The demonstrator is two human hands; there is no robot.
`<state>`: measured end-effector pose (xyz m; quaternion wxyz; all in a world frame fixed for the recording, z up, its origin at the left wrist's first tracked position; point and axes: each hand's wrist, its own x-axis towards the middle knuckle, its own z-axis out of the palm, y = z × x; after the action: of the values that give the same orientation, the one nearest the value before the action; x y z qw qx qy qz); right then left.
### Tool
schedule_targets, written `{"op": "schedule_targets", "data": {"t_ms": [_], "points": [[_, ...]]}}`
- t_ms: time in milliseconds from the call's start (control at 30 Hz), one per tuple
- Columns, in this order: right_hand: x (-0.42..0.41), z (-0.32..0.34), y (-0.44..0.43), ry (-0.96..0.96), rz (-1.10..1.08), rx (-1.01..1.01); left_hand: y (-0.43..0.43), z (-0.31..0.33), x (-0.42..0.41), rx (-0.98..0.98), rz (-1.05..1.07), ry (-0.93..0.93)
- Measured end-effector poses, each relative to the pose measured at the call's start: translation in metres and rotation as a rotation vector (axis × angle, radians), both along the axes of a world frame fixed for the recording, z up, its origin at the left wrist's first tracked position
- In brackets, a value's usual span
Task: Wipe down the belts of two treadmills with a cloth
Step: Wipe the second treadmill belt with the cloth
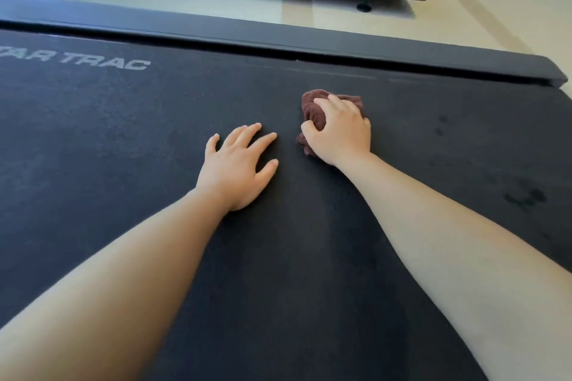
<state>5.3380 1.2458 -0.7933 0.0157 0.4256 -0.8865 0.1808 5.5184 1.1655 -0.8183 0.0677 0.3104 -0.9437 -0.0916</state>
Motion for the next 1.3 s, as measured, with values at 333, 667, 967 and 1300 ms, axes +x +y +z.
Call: {"op": "schedule_targets", "data": {"t_ms": [333, 667, 967, 1300], "points": [[0.097, 0.003, 0.165, -0.068, -0.024, 0.017, 0.049, 0.004, 0.018, 0.048, -0.011, -0.024], [0.145, 0.006, 0.232, -0.029, -0.027, 0.037, 0.097, 0.005, 0.022, 0.018, -0.171, -0.025], [0.087, 0.002, 0.182, -0.028, -0.052, -0.040, 0.060, 0.005, -0.008, 0.049, -0.080, 0.018], [-0.024, -0.004, 0.055, -0.011, 0.004, -0.076, -0.006, 0.007, -0.083, 0.075, 0.215, 0.012]]}}
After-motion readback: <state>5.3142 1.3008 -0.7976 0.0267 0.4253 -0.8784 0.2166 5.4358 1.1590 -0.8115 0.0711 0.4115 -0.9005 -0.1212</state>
